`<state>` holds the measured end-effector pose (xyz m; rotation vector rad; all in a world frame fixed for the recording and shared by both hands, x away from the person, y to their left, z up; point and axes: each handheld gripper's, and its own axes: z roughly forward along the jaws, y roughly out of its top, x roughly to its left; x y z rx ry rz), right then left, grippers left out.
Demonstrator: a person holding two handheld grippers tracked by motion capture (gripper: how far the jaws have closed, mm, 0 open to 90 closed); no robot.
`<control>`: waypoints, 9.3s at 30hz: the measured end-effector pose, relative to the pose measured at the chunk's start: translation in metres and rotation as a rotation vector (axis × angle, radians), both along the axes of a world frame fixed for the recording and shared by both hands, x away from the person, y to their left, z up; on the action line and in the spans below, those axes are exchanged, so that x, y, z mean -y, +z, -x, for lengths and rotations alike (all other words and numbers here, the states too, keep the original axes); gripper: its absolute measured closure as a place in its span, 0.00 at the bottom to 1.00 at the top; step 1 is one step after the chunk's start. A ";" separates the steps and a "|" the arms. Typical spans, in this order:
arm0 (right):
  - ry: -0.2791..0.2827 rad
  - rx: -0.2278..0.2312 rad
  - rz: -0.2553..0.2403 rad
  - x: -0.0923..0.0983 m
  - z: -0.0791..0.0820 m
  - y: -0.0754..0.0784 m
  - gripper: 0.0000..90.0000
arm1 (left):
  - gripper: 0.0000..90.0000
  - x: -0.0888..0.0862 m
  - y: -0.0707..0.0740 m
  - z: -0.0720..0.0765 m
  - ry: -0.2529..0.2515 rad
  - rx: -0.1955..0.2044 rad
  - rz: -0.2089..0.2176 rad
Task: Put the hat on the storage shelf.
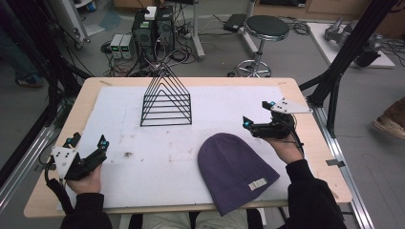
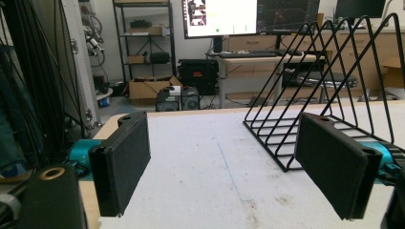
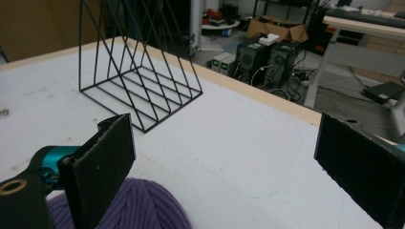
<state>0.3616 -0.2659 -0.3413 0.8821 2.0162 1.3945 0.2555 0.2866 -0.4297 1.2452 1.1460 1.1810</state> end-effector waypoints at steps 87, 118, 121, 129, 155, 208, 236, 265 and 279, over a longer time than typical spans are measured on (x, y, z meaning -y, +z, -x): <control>0.297 -0.679 0.573 -0.083 -0.063 -0.070 0.83 | 0.22 0.002 -0.001 -0.004 -0.038 -0.008 -0.006; 0.322 -0.456 0.310 -0.068 -0.022 -0.013 0.83 | 0.22 0.007 -0.001 -0.006 -0.050 -0.008 -0.028; 0.319 -0.416 0.265 -0.065 -0.018 -0.006 0.83 | 0.22 0.007 0.000 -0.007 -0.052 -0.012 -0.027; 0.285 -0.322 0.152 -0.058 -0.011 0.009 0.83 | 0.22 0.007 0.000 -0.007 -0.053 -0.017 -0.018; 0.228 -0.033 -0.203 -0.067 0.002 0.044 0.83 | 0.21 0.008 0.006 -0.011 -0.088 -0.014 0.003; 0.374 0.116 -0.282 -0.128 0.016 0.115 0.82 | 0.21 0.090 0.060 -0.090 -0.936 -0.279 0.154; 0.287 0.242 -0.229 -0.127 -0.009 0.121 0.82 | 0.93 0.073 0.087 -0.109 -0.810 -0.172 0.190; 0.091 0.261 -0.183 -0.162 -0.073 0.160 0.82 | 0.93 0.052 0.138 -0.163 -0.744 -0.211 0.182; 0.022 0.290 -0.163 -0.181 -0.089 0.155 0.81 | 0.92 0.038 0.138 -0.173 -0.661 -0.157 0.259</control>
